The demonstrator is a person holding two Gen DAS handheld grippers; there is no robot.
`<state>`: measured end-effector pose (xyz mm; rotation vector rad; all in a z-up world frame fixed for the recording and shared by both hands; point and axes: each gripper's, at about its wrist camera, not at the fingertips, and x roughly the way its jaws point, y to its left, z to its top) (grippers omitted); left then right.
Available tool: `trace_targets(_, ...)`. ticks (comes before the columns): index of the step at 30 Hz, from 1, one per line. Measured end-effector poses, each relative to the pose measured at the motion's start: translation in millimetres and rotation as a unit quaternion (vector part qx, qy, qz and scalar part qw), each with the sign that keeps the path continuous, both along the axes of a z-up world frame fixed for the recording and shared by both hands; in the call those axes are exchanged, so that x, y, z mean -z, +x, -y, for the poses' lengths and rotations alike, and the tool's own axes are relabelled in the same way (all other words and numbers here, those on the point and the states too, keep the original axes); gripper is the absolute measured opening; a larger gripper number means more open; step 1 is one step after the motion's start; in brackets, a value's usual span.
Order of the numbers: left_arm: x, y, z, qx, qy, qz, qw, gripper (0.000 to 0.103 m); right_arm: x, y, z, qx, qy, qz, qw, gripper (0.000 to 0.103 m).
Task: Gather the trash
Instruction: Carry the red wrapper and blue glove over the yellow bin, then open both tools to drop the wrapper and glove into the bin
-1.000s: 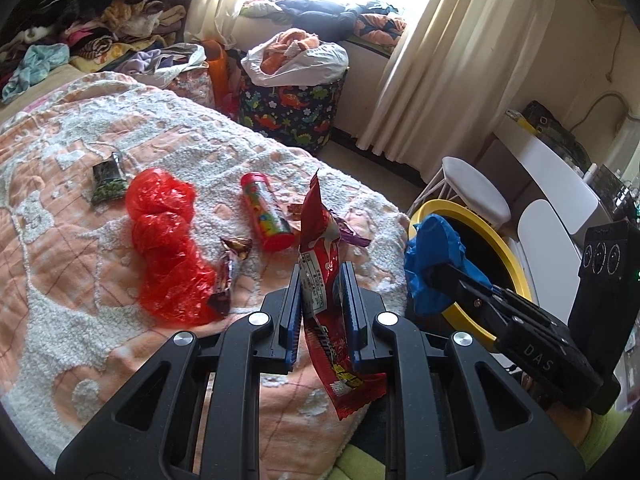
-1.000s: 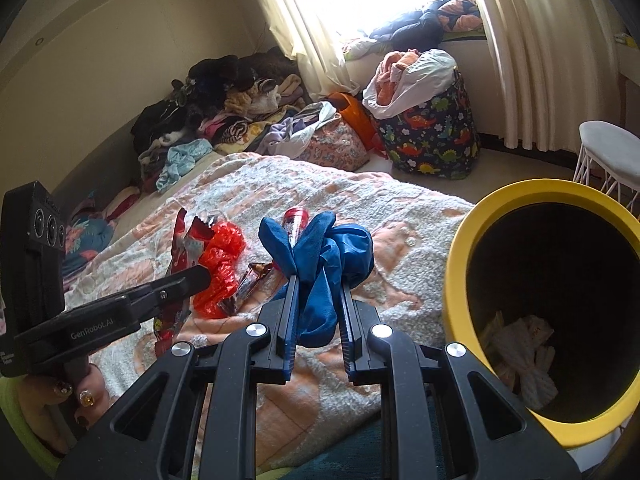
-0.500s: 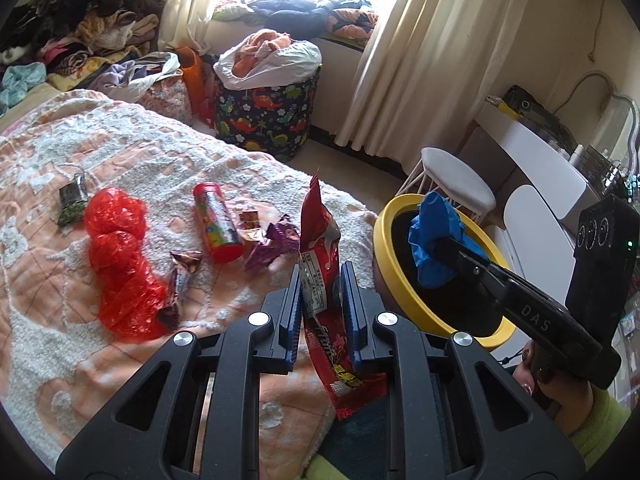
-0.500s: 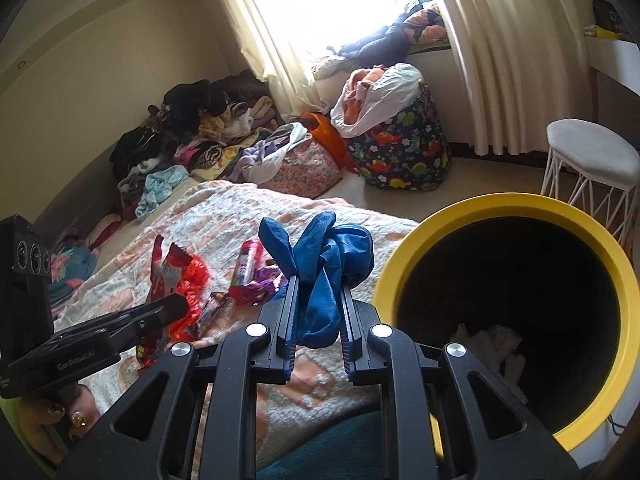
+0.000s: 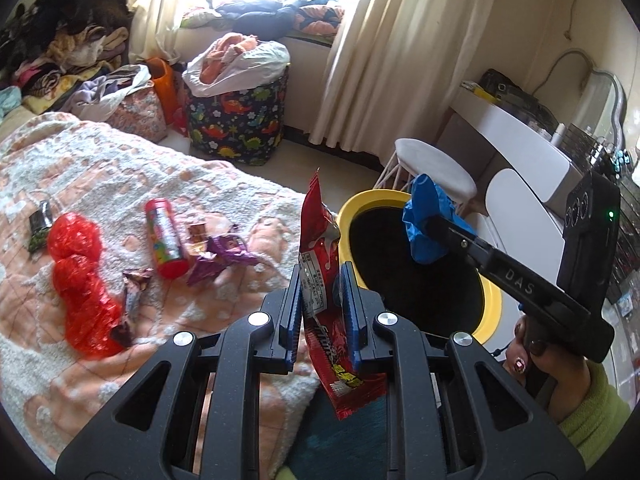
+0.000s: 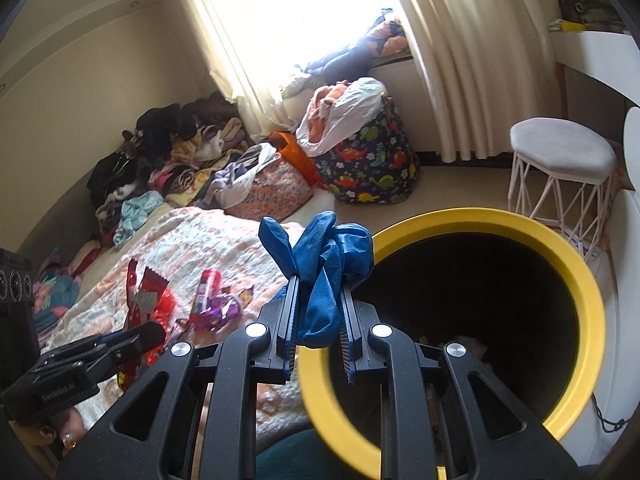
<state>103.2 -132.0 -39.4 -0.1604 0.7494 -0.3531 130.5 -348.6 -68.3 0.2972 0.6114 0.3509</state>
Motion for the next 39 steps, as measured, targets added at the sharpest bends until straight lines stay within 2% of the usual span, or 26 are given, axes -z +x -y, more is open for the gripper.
trace_targets(19,8,19,49,0.047,0.001,0.000,0.9989,0.013,12,10,54,0.066,0.024,-0.016,0.997,0.017)
trace_targets(39,24,38,86,0.087,0.008,-0.008,0.9962,0.013,25,16,80,0.102,0.041,-0.042,0.993,0.020)
